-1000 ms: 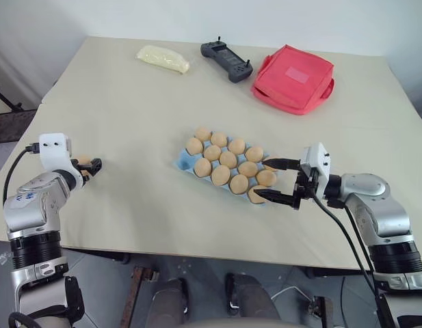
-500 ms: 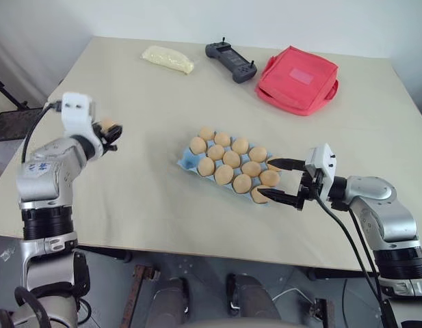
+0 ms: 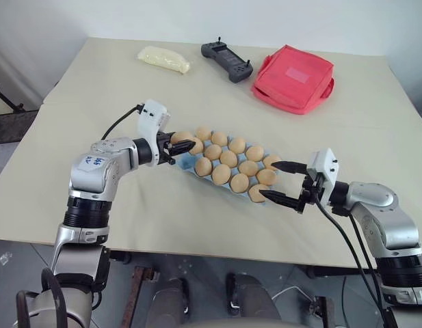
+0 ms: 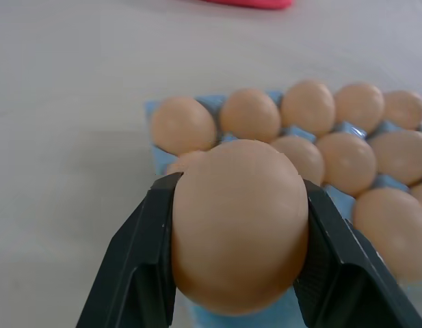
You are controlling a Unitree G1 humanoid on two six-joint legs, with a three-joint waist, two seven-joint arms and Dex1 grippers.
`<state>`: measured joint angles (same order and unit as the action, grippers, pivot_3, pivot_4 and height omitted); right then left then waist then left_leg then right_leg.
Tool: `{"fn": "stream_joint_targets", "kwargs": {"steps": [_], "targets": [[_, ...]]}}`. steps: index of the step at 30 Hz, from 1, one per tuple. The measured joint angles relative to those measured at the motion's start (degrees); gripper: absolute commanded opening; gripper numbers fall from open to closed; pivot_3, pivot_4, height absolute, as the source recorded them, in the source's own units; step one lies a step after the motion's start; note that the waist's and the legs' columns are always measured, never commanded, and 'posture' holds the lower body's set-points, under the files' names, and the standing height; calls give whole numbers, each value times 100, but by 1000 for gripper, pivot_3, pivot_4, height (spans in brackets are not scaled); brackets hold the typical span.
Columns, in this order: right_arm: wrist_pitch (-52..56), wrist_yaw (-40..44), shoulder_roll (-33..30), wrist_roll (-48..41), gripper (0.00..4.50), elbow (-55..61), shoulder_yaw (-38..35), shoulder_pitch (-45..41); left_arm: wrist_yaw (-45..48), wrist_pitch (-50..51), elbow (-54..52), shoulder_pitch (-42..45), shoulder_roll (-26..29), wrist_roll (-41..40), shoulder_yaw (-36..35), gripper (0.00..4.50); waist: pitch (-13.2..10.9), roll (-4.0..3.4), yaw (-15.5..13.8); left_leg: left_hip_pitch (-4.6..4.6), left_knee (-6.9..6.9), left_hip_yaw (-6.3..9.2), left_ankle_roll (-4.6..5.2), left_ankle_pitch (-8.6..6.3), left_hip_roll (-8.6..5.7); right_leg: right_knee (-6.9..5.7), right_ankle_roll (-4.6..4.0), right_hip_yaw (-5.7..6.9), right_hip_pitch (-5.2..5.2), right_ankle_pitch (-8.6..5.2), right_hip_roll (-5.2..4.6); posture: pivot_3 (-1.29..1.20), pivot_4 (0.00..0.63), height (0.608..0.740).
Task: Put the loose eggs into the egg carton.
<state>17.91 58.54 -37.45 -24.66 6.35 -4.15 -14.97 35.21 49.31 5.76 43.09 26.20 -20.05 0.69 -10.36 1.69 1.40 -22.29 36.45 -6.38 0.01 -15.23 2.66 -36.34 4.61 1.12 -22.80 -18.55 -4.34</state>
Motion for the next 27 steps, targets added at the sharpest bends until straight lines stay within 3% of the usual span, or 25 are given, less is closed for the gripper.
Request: {"fn": "stream_joint_targets", "kwargs": {"steps": [7, 15, 23, 27], "targets": [[33, -142, -4, -30, 4500, 215, -108, 196, 65, -15, 272, 43, -61, 43, 57, 1764, -1, 0, 2, 3, 5, 1, 13, -3, -1, -16, 0, -2, 0, 0, -2, 0, 150, 740], [98, -251, -4, -67, 4500, 262, -109, 203, 70, -24, 423, 93, -131, 111, 146, 4391, -1, 1, 2, 3, 6, 1, 12, -2, -2, -16, 0, -2, 0, 0, -4, 0, 150, 740], [108, -259, -14, -99, 4500, 267, -132, 221, -74, -255, 407, 133, -104, 106, -215, 4478, -2, 0, 9, 3, 6, 1, 18, -5, 0, -17, 0, -1, 0, 0, -4, 0, 150, 740], [106, -244, -95, -127, 4500, 265, -192, 229, 5, -728, 370, 128, 202, 129, -374, 4478, -4, -2, 10, 3, 6, 1, 16, -4, -1, -15, 0, -1, 0, 0, -4, 0, 150, 740]]}}
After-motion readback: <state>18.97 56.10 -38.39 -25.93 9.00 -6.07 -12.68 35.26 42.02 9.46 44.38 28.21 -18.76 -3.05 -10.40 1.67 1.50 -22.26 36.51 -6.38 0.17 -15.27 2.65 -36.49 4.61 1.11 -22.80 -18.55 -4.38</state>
